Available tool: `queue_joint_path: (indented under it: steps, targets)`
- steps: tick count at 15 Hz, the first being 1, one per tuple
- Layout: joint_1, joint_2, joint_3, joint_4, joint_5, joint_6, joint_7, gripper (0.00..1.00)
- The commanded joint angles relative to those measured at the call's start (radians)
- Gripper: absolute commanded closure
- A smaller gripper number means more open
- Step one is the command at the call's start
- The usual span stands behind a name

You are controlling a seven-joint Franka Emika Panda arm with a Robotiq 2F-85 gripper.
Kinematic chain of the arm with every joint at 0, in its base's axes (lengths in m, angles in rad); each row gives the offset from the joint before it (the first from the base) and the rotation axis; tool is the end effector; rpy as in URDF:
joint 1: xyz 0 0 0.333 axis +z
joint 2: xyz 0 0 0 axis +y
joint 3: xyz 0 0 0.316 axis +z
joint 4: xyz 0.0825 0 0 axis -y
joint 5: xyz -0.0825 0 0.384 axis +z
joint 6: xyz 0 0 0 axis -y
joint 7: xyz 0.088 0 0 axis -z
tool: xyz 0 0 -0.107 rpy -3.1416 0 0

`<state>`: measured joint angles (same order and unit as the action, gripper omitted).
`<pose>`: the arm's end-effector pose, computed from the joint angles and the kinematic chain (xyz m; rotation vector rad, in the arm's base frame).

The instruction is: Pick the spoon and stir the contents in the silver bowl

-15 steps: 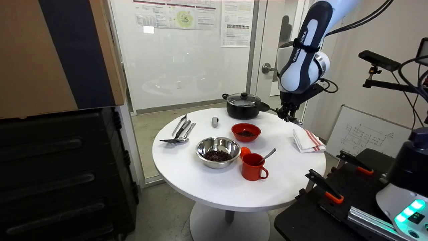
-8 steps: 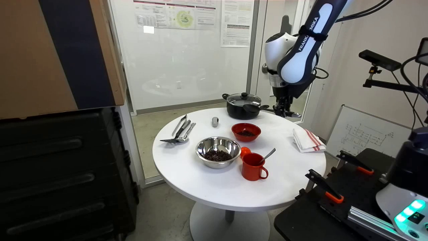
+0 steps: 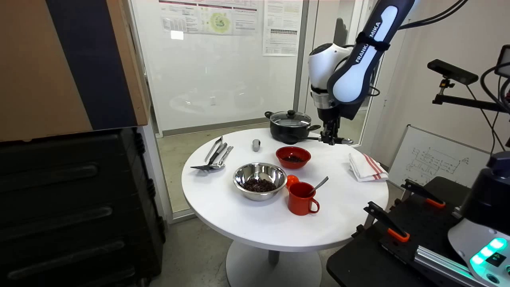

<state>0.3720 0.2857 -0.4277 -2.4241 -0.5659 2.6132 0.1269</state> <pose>0.4810 -0.0239 0.1936 2.7186 0.4592 -0.1146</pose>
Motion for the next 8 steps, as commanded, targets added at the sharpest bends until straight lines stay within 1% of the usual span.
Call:
queue_joint_path:
  steps: [1,3,5,8]
  targets:
    - [-0.095,-0.048,0.178,0.048,-0.069,-0.085,-0.091,0.92]
    - [-0.131,-0.069,0.260,0.069,-0.075,-0.121,-0.170,0.92]
    - [-0.165,-0.085,0.339,0.088,-0.031,-0.175,-0.288,0.92]
    - [-0.206,-0.079,0.420,0.126,0.002,-0.259,-0.456,0.92]
